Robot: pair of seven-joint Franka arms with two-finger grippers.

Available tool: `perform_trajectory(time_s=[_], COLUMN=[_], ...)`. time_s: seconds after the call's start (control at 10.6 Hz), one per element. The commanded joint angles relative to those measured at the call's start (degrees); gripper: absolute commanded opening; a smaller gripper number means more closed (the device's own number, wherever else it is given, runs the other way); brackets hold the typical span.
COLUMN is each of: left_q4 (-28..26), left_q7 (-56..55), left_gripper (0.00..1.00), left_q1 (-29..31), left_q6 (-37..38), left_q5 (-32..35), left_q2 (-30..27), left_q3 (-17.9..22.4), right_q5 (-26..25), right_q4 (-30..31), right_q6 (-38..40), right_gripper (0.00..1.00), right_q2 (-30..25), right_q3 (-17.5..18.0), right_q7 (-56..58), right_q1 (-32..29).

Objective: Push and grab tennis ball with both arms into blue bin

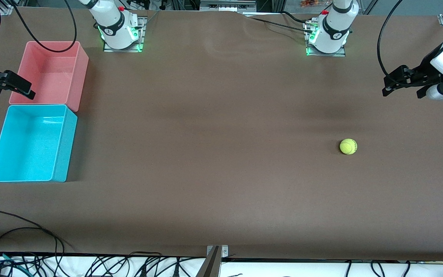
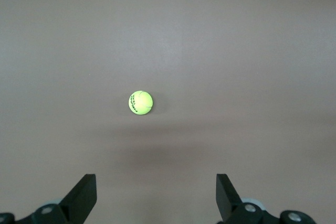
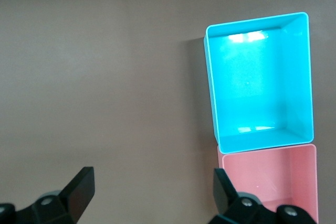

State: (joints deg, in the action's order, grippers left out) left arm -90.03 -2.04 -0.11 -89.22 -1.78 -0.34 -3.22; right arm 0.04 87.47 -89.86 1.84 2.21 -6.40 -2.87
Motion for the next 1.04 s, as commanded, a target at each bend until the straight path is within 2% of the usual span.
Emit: perform_trajectory(time_s=[0.0,0.28,0.47,0.94], left_q4=[2.0,2.0,1.9,1.9], left_q7=[-0.9,-0.7,-0.5,-0.6], left_gripper=[1.00,1.00,1.00,1.00], left_q1=[0.4,1.0,1.0,1.1], left_q6=[1.5,2.8,3.0,3.0], left_q5=[0.7,1.5,4.7,4.9], left_q2=[1.0,1.2,1.2,1.4], left_q3=[0.0,0.3,0.1,0.1], right_q5=[-0.8,-0.8,-0.8,-0.8], right_q4=[-1.3,-1.4,-1.4,-1.4], right_q6=[1.3,1.2,1.2,1.2], right_gripper=[1.00,1.00,1.00,1.00], right_q2=[1.0,1.7,2.2,2.3], right_q3=[0.2,0.1,0.1,0.0], right_q7=[0.5,0.5,0.6,0.6], right_q1=[-0.2,-0.3,-0.4,-0.4])
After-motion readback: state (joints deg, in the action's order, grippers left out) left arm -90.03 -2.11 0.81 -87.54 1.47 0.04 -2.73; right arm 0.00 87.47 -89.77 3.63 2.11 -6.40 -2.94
